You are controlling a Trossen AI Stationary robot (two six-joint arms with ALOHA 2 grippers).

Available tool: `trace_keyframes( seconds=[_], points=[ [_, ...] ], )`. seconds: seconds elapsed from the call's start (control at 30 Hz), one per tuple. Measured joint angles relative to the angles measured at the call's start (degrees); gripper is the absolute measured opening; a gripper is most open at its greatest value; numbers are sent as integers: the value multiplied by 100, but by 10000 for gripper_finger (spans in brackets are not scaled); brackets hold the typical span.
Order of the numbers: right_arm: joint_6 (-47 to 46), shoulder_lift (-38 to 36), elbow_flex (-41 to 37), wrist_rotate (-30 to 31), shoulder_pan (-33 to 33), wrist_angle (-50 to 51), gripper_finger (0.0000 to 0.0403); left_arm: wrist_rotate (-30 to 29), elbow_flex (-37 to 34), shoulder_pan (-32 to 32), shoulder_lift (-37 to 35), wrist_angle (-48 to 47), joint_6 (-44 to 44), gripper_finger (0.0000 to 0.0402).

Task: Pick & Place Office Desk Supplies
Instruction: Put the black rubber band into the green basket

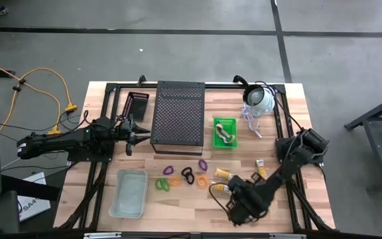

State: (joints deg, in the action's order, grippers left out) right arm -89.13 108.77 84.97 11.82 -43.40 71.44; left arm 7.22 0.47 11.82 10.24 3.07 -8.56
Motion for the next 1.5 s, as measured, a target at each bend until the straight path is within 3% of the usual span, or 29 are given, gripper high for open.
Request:
trace_keyframes(
  seconds=[0.3,1.0,1.33,1.5],
  points=[
    [-840,-2,-232,-198,-485,-630,100,2,0,0,-1,2,0,118],
    [-968,-2,-1480,-592,-509,-2176,100,2,0,1,0,1,0,118],
    [-964,-2,-1541,-630,-509,-2190,100,1,0,1,-1,1,0,118],
    [-961,-2,-1541,-626,-509,-2115,68,0,0,1,0,2,0,118]
  ],
)
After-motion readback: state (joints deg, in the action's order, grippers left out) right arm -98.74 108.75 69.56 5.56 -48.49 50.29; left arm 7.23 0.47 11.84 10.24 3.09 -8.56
